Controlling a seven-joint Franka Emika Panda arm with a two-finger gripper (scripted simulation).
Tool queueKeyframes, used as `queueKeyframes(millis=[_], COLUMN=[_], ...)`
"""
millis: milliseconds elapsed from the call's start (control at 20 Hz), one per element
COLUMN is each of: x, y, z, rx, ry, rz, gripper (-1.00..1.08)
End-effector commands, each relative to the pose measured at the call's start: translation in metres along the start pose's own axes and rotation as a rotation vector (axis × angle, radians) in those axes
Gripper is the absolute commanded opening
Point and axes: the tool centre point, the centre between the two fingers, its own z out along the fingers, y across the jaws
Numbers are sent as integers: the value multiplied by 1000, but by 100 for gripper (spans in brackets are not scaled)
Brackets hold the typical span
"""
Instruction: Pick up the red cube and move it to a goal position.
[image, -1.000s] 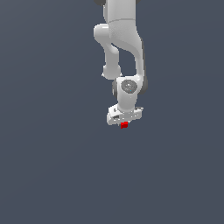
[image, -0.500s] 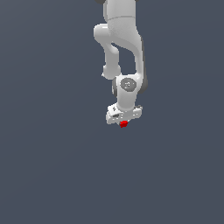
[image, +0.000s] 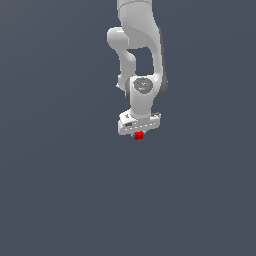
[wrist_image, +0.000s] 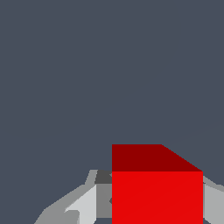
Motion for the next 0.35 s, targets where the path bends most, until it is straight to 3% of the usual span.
queueKeyframes(millis=[0,300], x=[-3,-5], y=[3,5], z=[-9,-17], rx=[0,0], ry=[0,0], rz=[0,0], gripper=[-100,-100])
